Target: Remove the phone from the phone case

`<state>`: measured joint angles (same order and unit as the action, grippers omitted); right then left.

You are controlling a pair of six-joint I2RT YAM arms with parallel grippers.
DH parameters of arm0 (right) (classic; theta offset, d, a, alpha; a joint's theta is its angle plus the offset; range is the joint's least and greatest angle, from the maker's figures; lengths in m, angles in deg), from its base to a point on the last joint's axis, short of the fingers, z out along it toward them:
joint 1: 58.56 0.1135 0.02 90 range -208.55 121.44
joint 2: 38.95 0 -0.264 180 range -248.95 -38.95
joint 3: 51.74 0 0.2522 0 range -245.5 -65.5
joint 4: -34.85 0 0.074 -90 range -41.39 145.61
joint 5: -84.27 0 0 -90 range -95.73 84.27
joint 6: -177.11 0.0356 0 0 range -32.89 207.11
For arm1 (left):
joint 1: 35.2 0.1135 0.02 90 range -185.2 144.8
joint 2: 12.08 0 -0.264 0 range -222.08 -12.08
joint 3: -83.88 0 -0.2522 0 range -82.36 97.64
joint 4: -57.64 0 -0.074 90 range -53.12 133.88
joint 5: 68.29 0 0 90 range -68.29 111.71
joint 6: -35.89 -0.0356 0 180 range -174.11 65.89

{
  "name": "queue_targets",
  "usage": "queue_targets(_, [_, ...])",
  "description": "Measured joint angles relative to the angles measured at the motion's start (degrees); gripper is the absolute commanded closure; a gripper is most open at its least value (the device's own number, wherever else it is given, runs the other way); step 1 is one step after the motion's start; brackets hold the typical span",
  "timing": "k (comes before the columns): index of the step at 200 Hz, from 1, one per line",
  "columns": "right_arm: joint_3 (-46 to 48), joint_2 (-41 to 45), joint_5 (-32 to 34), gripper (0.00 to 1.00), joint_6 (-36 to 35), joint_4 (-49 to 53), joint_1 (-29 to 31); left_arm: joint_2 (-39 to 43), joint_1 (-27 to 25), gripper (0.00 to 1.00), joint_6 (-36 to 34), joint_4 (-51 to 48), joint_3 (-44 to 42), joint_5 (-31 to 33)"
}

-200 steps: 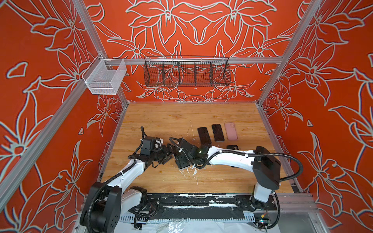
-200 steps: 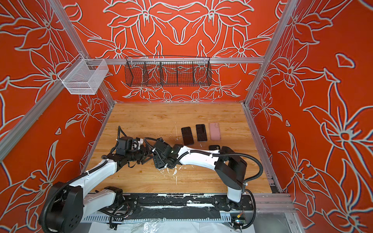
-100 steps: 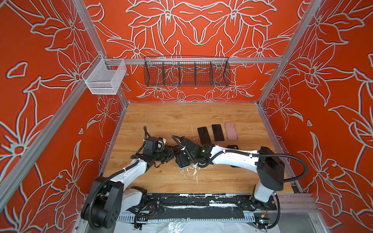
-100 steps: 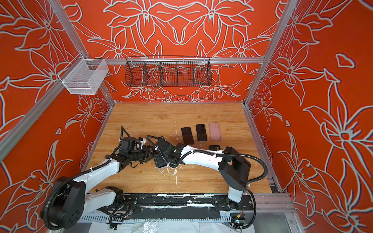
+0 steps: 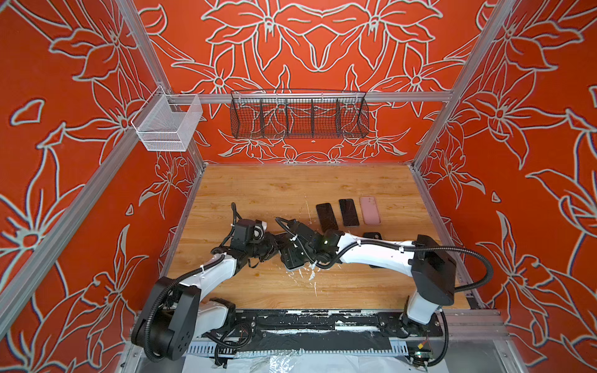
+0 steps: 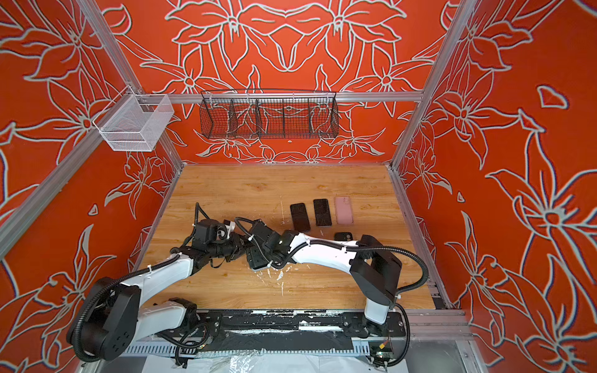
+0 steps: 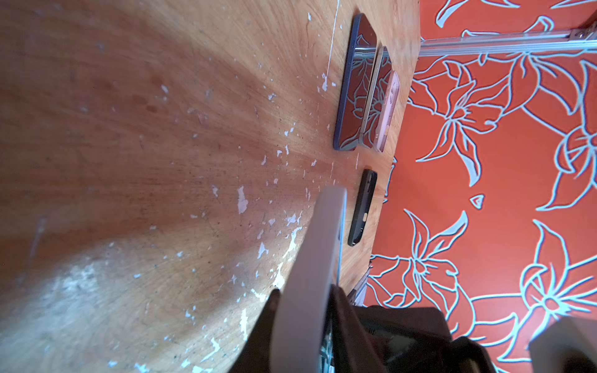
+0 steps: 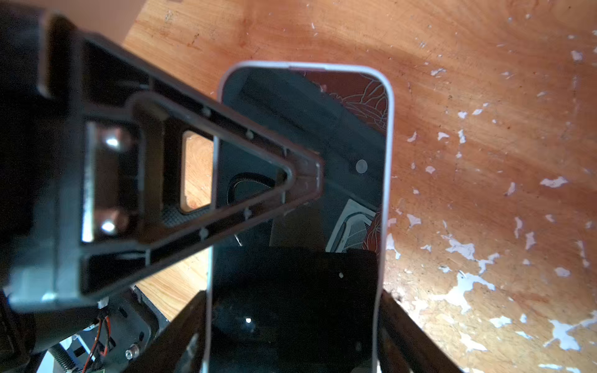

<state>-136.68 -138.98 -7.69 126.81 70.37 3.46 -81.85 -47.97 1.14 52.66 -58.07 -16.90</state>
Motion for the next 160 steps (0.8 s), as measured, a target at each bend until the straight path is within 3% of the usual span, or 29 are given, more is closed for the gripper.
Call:
queue_targets(24, [0.1, 0.1, -0.8, 0.41, 0.9, -0.2, -0.1, 0.0, 0.0, 0.89, 0.0, 0.9, 0.0, -0.2])
queue_targets(40, [0.2, 0.2, -1.7, 0.4, 1.2, -0.6, -0.7, 0.1, 0.1, 1.0, -0.1, 2.0, 0.0, -0.2])
queue_targets(59, [1.0, 0.8, -1.9, 0.36, 1.3, -1.5, -0.8, 0.5, 0.1, 1.0, 0.1, 3.5, -0.6, -0.3])
queue_targets(93, [2.6, 2.8, -2.0, 0.18, 1.4, -2.9, -1.0, 2.6, 0.0, 1.0, 0.5, 5.8, -1.7, -0.3])
queue_targets(145, [9.9, 11.7, -1.8, 0.03, 1.6, -7.5, -3.0, 3.9, 0.0, 1.0, 2.9, 9.2, -1.9, 1.8])
queue_targets(160, [12.0, 15.2, -1.4, 0.02, 1.6, -8.2, -3.9, 3.5, 0.0, 1.0, 4.6, 12.3, -2.3, 2.4])
